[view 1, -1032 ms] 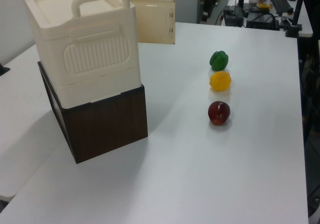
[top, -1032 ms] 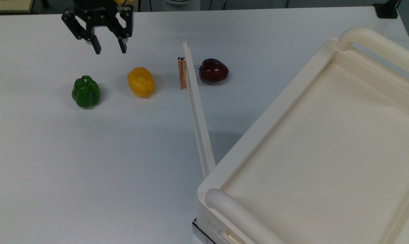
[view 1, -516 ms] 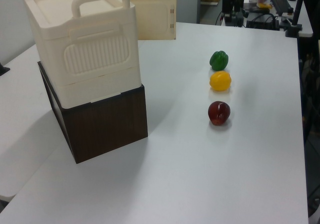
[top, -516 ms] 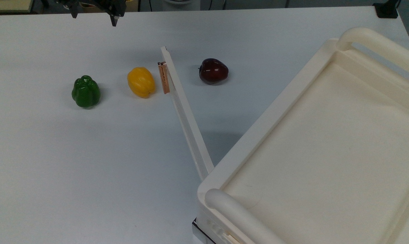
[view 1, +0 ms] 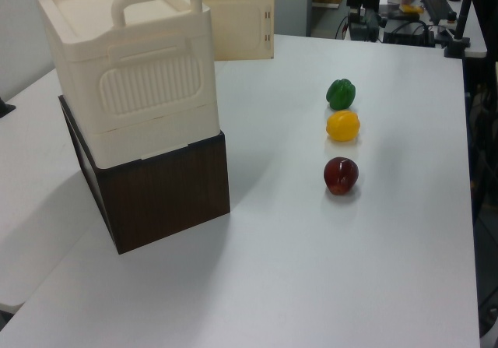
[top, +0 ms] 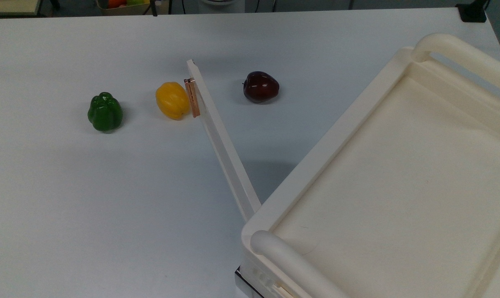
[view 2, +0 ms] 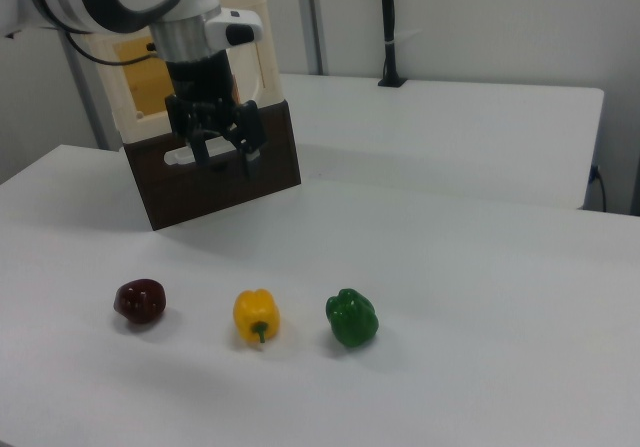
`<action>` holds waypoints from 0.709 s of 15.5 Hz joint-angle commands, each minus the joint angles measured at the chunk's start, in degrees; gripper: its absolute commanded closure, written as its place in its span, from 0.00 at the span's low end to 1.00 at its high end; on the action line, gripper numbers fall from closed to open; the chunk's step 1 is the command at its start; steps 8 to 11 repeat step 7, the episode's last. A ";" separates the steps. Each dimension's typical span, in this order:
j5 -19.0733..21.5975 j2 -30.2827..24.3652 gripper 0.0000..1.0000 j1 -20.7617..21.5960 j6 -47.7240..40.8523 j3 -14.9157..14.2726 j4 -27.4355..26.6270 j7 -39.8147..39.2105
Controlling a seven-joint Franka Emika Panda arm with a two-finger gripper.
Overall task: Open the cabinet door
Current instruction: 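Release the door and raise the gripper away from the cabinet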
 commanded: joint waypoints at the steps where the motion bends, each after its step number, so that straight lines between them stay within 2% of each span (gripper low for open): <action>1: 1.99 -1.28 0.00 -0.37 -1.43 0.54 -1.29 -2.09; 11: 2.69 -1.28 0.00 -0.36 -2.31 0.02 -1.21 -3.41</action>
